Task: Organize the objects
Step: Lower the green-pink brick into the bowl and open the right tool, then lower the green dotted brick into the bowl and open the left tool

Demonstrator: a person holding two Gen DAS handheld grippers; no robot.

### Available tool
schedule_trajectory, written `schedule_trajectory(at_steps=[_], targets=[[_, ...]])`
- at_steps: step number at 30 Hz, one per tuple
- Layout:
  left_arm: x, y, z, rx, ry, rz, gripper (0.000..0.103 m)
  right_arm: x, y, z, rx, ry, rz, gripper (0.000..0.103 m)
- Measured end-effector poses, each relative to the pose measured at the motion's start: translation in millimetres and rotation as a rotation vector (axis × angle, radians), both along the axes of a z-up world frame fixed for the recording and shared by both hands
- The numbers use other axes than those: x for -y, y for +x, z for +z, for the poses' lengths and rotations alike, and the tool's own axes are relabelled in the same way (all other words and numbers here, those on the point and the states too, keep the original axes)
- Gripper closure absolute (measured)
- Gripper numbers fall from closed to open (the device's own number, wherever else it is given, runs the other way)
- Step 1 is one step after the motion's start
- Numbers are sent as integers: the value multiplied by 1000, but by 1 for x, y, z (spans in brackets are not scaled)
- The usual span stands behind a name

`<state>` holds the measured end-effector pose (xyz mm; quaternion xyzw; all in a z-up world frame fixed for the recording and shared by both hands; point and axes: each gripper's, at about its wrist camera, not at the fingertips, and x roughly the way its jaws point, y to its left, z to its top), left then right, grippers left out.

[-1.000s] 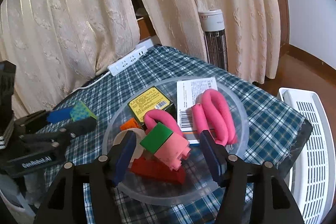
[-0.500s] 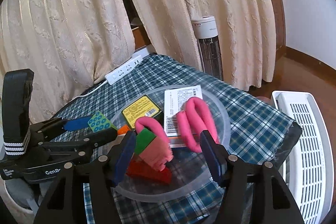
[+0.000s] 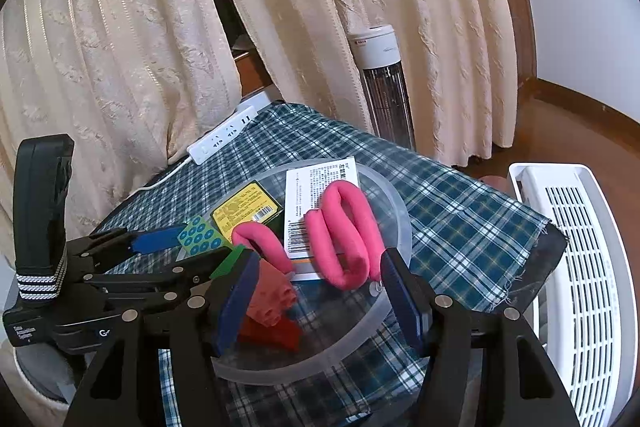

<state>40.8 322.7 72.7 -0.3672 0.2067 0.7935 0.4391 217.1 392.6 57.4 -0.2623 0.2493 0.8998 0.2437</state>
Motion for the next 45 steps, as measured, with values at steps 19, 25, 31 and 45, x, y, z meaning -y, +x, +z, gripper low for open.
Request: schedule_trajectory(at_steps=[19, 25, 31, 45], targets=[[22, 0, 10, -18, 20, 70, 28, 6, 9, 4, 18, 11, -17, 32], [40, 4, 21, -41, 49, 94, 25, 17, 13, 9, 28, 27, -19, 32], [56, 11, 32, -58, 84, 98, 22, 32, 13, 16, 36, 50, -2, 22], [90, 17, 49, -84, 143, 157, 18, 65, 11, 28, 64, 100, 1, 1]])
